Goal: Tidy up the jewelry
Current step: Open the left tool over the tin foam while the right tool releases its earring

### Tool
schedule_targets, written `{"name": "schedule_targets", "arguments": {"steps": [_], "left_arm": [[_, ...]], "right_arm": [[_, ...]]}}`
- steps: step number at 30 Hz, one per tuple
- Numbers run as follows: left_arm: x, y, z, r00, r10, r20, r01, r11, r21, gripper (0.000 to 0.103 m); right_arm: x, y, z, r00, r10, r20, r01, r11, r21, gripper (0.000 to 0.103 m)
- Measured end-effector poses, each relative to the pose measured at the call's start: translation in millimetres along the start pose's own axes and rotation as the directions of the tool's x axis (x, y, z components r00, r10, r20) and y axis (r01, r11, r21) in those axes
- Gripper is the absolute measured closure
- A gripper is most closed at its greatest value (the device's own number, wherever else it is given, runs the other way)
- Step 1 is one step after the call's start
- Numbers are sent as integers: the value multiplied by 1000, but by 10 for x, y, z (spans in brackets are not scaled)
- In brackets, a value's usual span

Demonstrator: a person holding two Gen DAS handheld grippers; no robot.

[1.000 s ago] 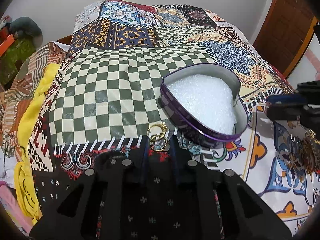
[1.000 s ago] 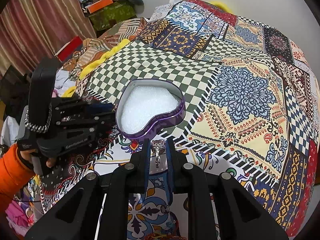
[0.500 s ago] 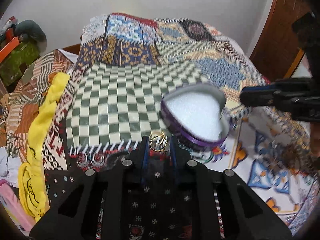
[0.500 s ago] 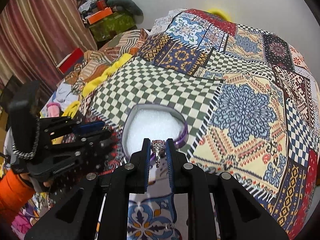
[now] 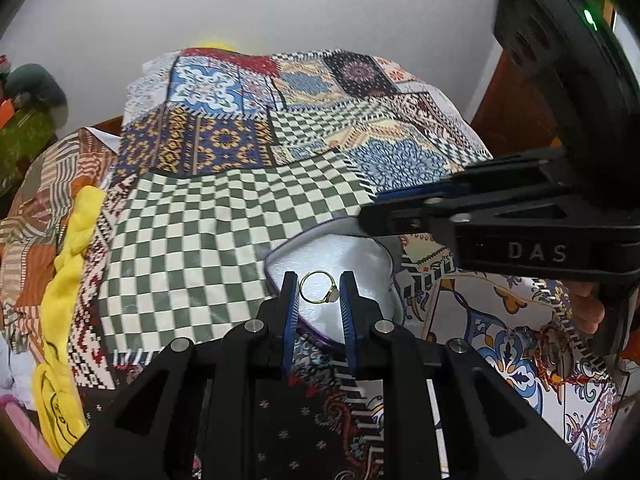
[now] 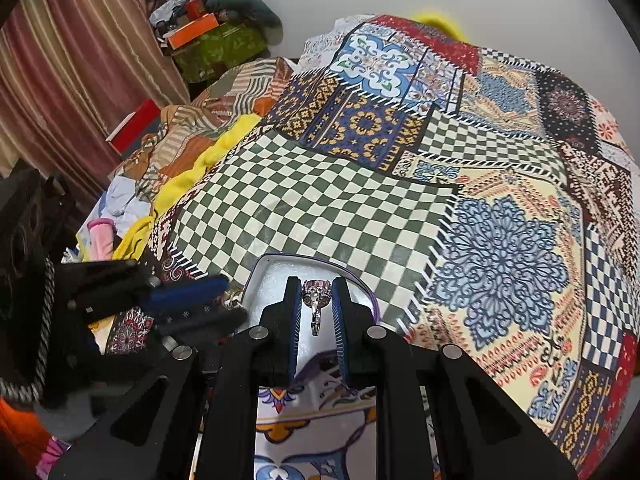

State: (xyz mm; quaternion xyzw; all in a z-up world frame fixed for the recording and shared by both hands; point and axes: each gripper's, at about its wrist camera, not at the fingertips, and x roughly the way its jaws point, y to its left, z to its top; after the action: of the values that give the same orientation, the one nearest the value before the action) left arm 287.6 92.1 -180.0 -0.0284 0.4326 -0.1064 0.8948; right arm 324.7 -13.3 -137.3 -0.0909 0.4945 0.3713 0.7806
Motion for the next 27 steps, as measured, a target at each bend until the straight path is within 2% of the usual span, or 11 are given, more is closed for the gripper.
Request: {"name": "schedule_targets", "arguments": {"steps": [11,21,23,27], "left_arm": [[155,-21,-21,999,-8,-34,8,1000,9,84],[203,-69,-53,999,28,-42,-27,999,24,84],[182,-71,-60,999,30,-43,-29,999,22,84],[87,-56,-67,999,33,-38,-32,999,10,84]], "right_arm": [[268,-17,-2,996,4,-91,-3,1000,12,89],[352,-48,-25,994,12,-111,-7,999,41,89],[347,-50,-30,992,15,-121,-9,999,44,85],[230,-34,-36,995,5,-97,-1,999,48,84]]}}
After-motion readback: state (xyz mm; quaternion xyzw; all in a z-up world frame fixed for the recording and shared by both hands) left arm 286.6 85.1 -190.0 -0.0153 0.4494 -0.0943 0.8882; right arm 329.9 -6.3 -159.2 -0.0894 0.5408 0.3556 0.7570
